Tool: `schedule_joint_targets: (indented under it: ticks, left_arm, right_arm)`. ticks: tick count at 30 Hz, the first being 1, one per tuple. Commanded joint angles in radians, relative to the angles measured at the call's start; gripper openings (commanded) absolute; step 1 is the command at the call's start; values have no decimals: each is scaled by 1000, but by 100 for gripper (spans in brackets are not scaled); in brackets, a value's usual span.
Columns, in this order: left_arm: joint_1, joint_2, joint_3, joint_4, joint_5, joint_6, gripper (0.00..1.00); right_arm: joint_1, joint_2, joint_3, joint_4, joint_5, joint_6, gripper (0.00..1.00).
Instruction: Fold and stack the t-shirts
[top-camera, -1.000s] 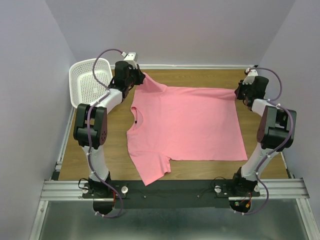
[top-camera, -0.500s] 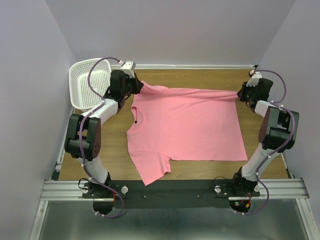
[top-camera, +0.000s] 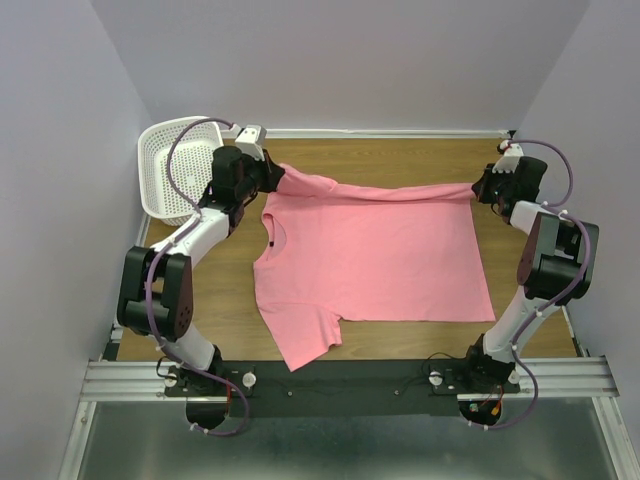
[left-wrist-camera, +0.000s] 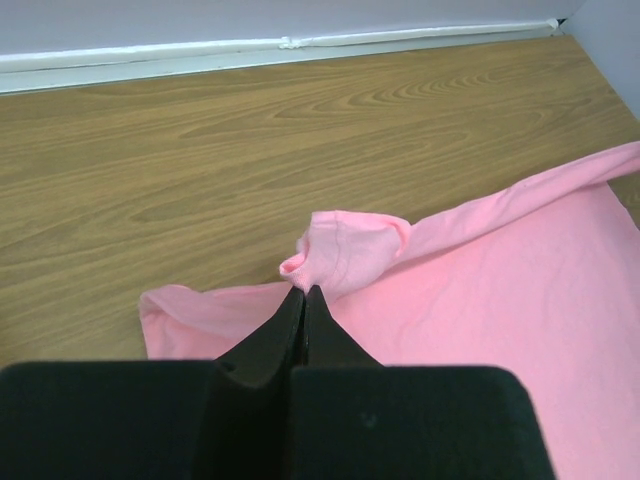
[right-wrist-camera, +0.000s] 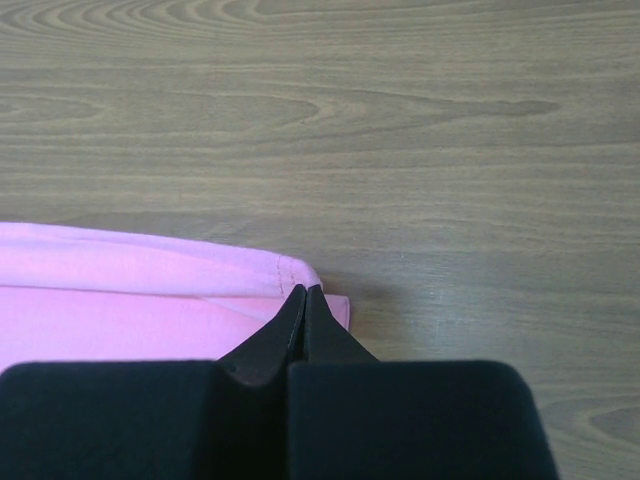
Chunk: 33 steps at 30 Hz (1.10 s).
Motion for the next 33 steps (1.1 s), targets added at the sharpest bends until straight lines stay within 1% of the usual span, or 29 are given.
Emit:
schedule_joint_targets:
  ticks: [1, 13, 23, 33]
  left_arm:
    - [6, -52, -24, 28, 18, 0, 0]
    - [6, -113, -81, 36, 24, -22, 0]
    - [6, -187, -187, 70, -2, -72, 0]
    - [6, -256, -251, 88, -14, -91, 0]
  right_arm:
    - [-11, -18, -5, 2, -41, 12, 2]
    - [-19, -3, -2, -2, -27, 12, 3]
    - [-32, -8, -11, -2, -47, 12, 4]
    - [-46, -14, -32, -2, -70, 8, 4]
